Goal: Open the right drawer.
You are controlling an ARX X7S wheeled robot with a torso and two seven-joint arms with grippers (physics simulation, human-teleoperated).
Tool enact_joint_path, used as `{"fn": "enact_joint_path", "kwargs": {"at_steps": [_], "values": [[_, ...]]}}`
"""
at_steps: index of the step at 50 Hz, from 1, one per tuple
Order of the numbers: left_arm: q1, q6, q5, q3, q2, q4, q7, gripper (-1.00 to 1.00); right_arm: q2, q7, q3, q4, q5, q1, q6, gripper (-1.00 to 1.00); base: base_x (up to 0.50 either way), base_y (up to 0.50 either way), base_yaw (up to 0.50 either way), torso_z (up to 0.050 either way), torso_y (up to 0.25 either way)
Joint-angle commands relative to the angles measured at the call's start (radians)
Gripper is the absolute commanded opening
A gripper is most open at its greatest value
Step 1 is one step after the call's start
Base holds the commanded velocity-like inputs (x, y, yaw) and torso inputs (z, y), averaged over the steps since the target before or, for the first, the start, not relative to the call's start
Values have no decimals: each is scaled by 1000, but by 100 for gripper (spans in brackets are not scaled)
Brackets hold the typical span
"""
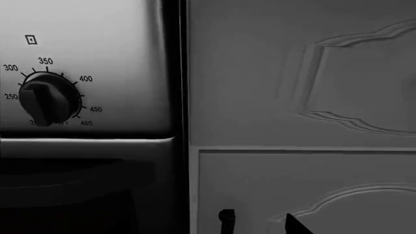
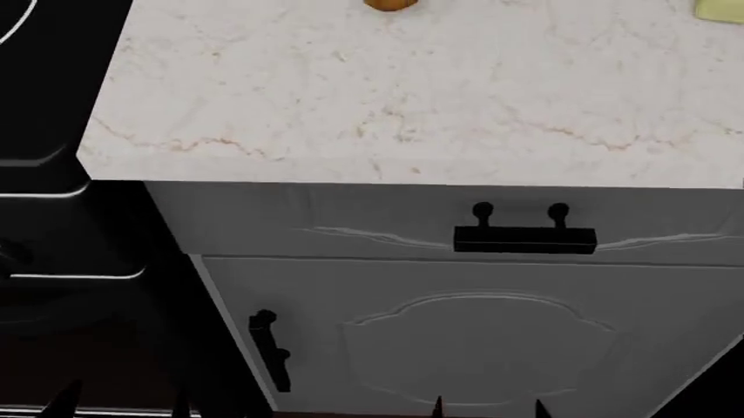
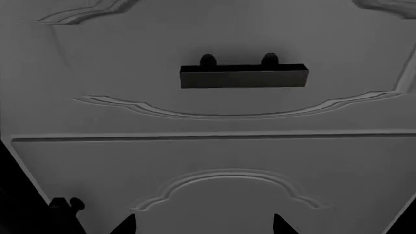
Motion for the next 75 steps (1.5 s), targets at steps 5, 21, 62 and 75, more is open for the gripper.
{"fn": "enact_joint_path", "kwargs": {"at_steps": [5,21,62,75], "values": [[2,6,-6,8,-7,4,-6,100,7,6,-9,2,4,2,-3,100,176,0,0,0,0],[-1,15,-14,16,-10,-8,-9,100,11,30,-17,14,-11,7,-4,100,45,0,0,0,0],[-4,10,-27,33,-24,-16,-31,100,161,223,-259,-252,-606,88,612,100,0,0,0,0,0],[-7,-11,-146,11,-19,-17,5,100,193,201,-328,-247,-714,130,674,100,0,0,0,0,0]]}}
